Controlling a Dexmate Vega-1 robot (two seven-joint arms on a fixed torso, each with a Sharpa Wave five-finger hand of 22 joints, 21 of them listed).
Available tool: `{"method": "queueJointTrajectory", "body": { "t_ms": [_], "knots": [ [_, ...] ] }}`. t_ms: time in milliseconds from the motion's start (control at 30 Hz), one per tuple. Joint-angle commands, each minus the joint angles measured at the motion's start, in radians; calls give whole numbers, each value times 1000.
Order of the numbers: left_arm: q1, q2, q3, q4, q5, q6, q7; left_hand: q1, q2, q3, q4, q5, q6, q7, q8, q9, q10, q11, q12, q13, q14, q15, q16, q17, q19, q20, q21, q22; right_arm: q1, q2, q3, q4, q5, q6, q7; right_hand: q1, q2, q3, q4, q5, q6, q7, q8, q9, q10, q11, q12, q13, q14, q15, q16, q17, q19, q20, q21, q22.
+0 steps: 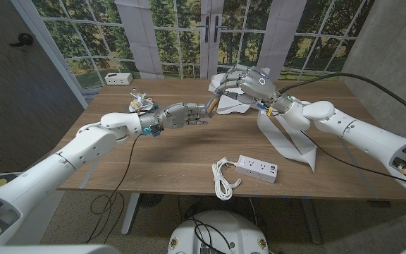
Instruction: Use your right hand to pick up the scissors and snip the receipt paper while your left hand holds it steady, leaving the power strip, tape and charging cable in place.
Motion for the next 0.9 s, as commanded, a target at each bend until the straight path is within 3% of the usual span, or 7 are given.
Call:
{"method": "queueJointTrajectory", "body": {
  "t_ms": [33, 633, 900],
  "knots": [
    [-17, -12, 12, 15, 3, 9, -10, 10, 6, -6, 5, 8, 2, -6, 10, 1, 9, 3, 13, 3, 16, -10, 12, 1, -5, 2, 7, 3, 10, 7, -8, 14, 1, 2, -10, 26, 29, 2, 7, 6, 8, -2, 2, 0, 62, -42, 1, 52, 11, -128, -2, 7, -8, -72, 12, 3],
    [-36, -25, 23, 26, 20, 11, -7, 8, 6, -19, 9, 9, 1, -5, 11, 1, 24, -7, 20, 4, 39, -24, 15, 1, -4, 2, 10, 3, 20, 11, -17, 20, 7, 4, 1, 28, 28, 1, 7, 6, 12, 0, 4, -6, 72, -42, -4, 51, 16, -128, -6, 7, -12, -72, 37, 0],
    [-41, -34, 26, 40, 14, 10, -19, 1, 2, -26, 11, 8, 5, -2, 12, 0, 23, -5, 20, 5, 36, -23, 13, 2, -5, 3, 10, 3, 13, -2, -9, -15, 11, -8, 58, 28, 27, 1, 6, 7, 10, 0, 5, -5, 69, -43, -6, 54, 19, -128, -6, 8, -16, -74, 46, -1]
  ]
}}
